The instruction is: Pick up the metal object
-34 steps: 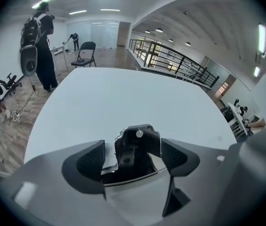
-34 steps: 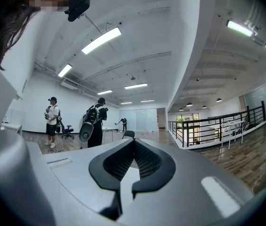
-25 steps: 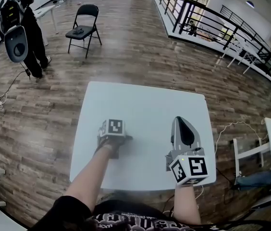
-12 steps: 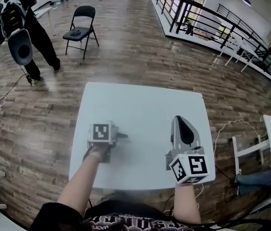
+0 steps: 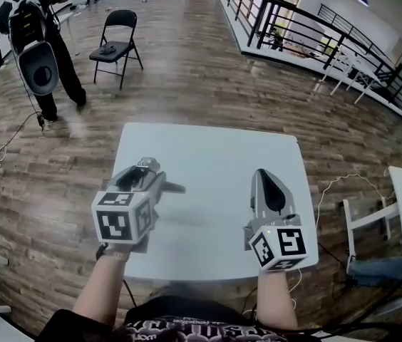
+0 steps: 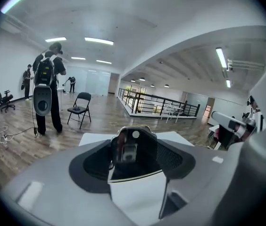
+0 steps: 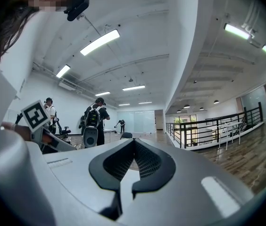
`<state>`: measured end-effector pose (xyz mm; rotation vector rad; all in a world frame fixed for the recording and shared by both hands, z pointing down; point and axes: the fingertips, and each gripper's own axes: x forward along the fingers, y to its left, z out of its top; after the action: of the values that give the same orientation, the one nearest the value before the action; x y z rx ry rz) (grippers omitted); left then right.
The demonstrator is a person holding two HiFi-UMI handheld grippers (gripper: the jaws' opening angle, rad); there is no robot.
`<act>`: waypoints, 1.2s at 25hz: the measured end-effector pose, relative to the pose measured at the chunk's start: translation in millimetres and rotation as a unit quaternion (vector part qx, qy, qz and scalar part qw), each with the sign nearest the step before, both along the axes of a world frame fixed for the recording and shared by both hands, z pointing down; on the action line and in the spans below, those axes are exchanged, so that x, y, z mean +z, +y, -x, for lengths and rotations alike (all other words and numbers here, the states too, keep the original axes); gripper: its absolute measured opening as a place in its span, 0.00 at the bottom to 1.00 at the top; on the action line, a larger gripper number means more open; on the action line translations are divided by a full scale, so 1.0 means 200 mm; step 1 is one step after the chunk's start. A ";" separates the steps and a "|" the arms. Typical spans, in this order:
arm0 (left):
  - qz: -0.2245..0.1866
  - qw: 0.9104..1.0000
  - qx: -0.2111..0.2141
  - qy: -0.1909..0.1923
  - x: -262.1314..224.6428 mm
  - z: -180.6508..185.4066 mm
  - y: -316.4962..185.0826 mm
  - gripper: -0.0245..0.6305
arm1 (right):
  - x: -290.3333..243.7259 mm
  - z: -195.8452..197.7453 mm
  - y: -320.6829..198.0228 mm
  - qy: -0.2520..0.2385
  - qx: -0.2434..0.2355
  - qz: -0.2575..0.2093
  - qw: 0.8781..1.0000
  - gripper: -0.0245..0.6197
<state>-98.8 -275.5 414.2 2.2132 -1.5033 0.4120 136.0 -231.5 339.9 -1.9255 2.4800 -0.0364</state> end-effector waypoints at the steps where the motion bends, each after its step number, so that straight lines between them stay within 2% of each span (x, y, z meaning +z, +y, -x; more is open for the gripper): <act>1: -0.014 1.000 0.001 0.000 -0.05 0.00 0.02 0.49 | 0.00 0.00 0.00 0.002 -0.002 0.000 1.000 0.05; 5: -0.048 0.999 0.015 -0.001 -0.18 0.00 0.09 0.49 | -0.01 -0.01 0.00 0.000 0.004 -0.002 1.000 0.05; 9: -0.079 0.997 0.006 -0.004 -0.24 0.04 0.14 0.49 | -0.02 -0.01 0.00 0.000 0.004 -0.004 1.000 0.05; 14: -0.078 0.997 0.005 -0.017 -0.20 0.03 0.15 0.48 | -0.03 -0.02 0.00 -0.001 0.004 -0.006 1.000 0.05; 30: -0.076 0.997 0.003 -0.011 -0.20 0.06 0.18 0.48 | -0.03 0.01 0.03 0.024 0.004 -0.003 1.000 0.05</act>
<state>-110.2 -238.6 374.4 2.3357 -1.5872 0.3345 133.3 -225.1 333.6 -1.9576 2.4981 0.0190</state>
